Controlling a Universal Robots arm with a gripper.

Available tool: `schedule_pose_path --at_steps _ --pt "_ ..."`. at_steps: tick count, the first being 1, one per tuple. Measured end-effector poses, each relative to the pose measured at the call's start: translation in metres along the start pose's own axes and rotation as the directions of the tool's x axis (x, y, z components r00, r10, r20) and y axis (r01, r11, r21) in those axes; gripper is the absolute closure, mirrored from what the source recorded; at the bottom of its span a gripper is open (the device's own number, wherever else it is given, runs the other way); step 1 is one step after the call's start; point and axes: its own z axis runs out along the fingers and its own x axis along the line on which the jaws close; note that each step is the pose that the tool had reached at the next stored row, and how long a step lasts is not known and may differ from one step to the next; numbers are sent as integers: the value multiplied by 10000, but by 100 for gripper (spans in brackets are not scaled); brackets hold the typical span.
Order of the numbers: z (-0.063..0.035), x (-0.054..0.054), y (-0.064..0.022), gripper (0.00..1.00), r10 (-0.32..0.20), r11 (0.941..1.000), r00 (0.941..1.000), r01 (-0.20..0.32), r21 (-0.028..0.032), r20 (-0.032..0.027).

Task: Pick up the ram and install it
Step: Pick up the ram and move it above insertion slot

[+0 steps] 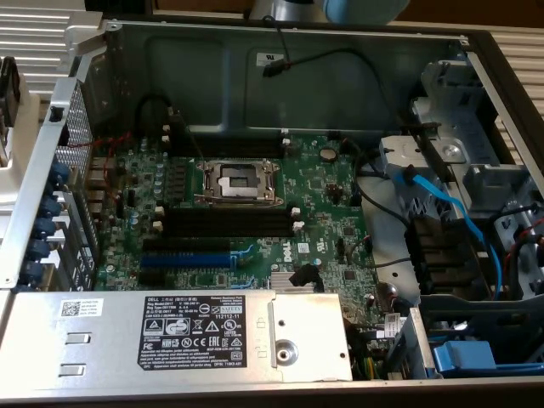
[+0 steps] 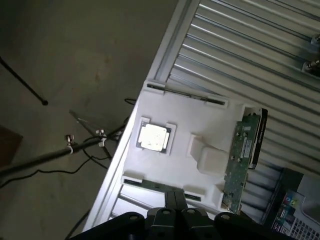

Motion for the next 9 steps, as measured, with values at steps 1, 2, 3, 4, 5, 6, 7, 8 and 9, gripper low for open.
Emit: schedule_pose_path --at_steps 1,2,3,4,5,6,7,8,9 --pt "0 0 0 90 -195 9998 9998 195 1 0" --pt "0 0 0 90 -376 9993 9993 376 3 -1" --pt "0 0 0 90 -555 9985 9985 555 5 -1" --pt "1 0 0 90 -729 9973 9973 729 6 -1" --pt "1 0 0 90 -914 9958 9958 914 8 -1" --pt "0 0 0 90 -1093 9940 9940 1093 9 -2" --pt "1 0 0 90 -1272 9919 9919 1272 11 -2" --pt "1 0 0 90 -1465 9892 9892 1465 13 -3" --pt "1 0 0 90 -1643 9864 9864 1643 14 -3"
